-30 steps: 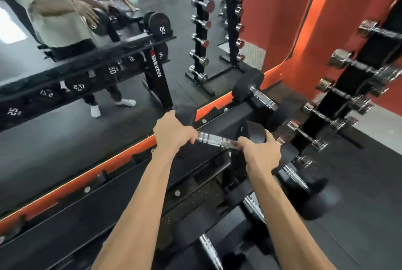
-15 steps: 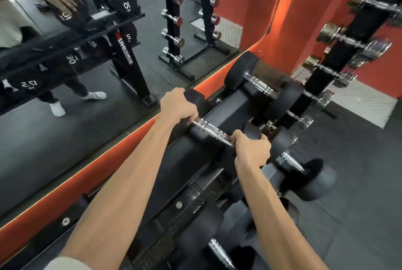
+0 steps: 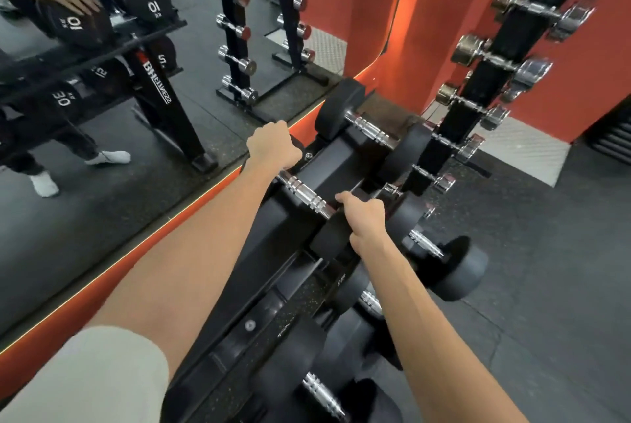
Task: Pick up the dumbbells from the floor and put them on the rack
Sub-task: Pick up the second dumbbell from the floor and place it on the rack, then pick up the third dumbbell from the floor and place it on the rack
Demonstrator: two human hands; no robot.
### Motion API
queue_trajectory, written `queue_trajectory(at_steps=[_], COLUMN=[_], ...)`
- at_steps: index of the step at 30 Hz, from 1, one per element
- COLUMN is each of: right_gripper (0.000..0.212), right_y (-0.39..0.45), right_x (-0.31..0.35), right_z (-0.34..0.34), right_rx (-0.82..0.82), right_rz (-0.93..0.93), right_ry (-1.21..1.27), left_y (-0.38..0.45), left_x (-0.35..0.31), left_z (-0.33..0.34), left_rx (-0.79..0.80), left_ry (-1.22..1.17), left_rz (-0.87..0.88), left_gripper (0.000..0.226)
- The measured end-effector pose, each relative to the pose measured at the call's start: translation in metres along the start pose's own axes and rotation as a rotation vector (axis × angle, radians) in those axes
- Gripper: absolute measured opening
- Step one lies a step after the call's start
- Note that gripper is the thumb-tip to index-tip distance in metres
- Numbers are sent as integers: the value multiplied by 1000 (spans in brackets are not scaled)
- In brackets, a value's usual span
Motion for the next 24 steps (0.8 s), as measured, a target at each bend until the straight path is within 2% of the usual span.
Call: queue_trajectory(at_steps=[4,7,9,11,13,18,24], right_gripper=[83,81,62,25,11,11,16], right_y=[-17,-38,-58,-83,-108,-165,-226], right_x=[2,10,16,22,23,15,14], right_z=[-11,-30,-50,-72,-97,-180,-324], right_rx=[84,121,139,167,171,125,-48], right_rz=[8,-88,-150,-187,-223,-351,-467], right_ry=[9,-2,-10,20,46,90,221], left_y=[-26,-57,-91,-133,-174,-264,-365], left_x=[-11,-15,-22,-34,-48,-95,-192], left_z=[1,-7,-16,-23,-28,-31,-35], left_rx=[-55,-72,-82,-57,-39,4,128], left_ry=[21,-104,-223,-311,-398,-502,-581], left_rz=[72,117,146,191,249,419,613], left_gripper=[55,54,49,37,29,23,18])
Point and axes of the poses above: each hand's wrist, its own y-axis towards the middle knuckle, its own z-axis out of the palm, x = y × z, the point moved 2 cm from there along y, towards the middle knuckle, and after that the axes turned 8 degrees about y, right-handed, at the moved point
